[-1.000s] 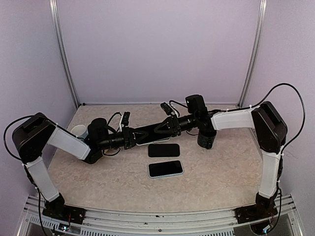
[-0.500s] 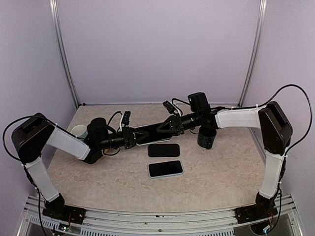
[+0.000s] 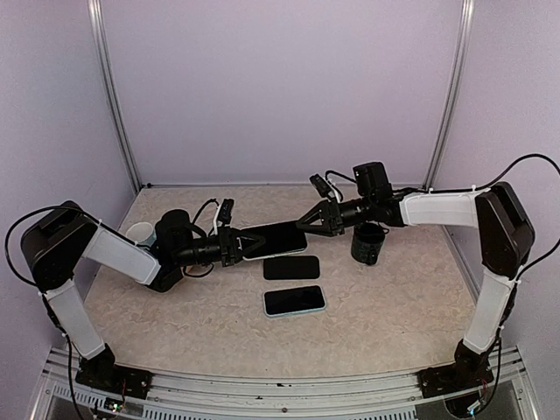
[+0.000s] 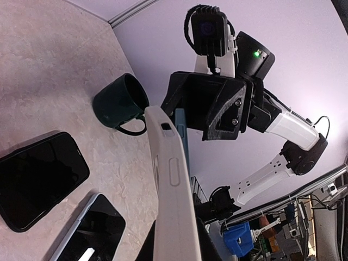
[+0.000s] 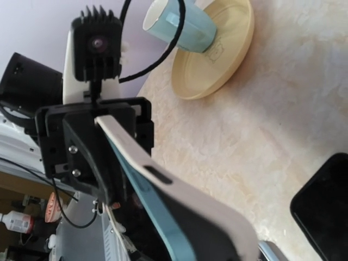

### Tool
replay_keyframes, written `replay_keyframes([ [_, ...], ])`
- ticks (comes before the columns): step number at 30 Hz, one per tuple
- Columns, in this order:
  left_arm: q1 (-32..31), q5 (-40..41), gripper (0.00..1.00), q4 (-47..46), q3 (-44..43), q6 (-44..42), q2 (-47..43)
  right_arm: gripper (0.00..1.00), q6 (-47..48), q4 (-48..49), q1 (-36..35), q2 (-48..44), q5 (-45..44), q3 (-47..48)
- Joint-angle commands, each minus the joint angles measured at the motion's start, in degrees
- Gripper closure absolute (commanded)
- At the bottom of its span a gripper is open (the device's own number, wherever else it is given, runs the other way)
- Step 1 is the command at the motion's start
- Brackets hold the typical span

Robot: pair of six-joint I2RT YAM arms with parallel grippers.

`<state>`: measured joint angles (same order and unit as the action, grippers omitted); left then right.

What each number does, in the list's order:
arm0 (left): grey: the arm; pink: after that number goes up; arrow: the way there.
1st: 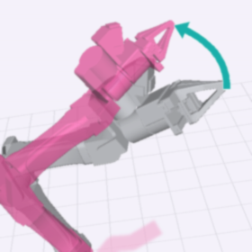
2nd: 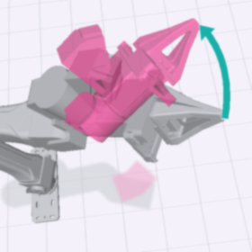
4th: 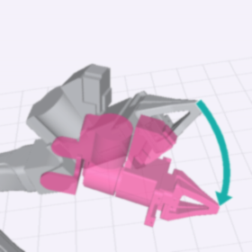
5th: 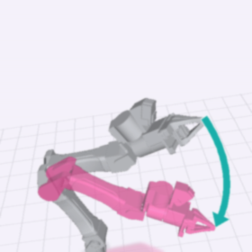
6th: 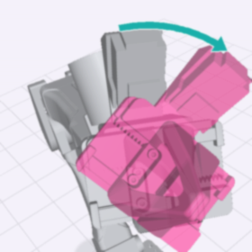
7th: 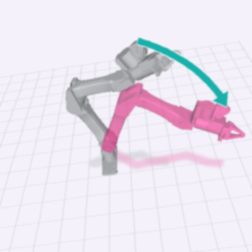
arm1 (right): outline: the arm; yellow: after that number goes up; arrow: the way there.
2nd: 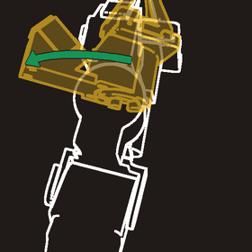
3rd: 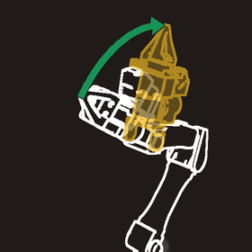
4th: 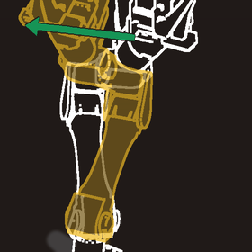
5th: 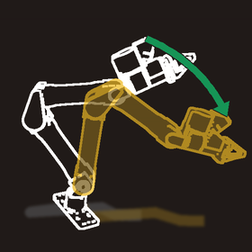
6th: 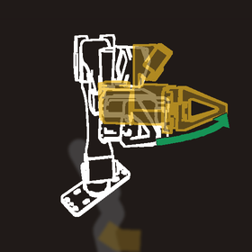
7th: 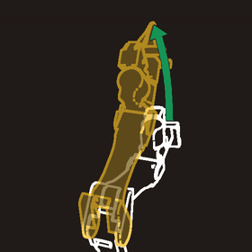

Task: Put the phone into the phone case
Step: Install the phone on the phone case, then press the phone case against the phone.

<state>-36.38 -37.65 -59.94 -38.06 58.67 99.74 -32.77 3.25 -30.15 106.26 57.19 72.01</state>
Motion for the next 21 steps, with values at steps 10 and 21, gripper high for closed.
replay_keyframes([
  [10,-0.9,-9.0,1.0,-19.0,-1.7,3.6,-1.2,0.59,6.7,-2.0,4.9,-3.5,4.6,-4.5],
  [21,-1.8,-11.4,1.0,-19.2,-3.3,3.8,0.3,0.58,4.2,7.1,6.3,-6.7,14.9,-9.9],
])
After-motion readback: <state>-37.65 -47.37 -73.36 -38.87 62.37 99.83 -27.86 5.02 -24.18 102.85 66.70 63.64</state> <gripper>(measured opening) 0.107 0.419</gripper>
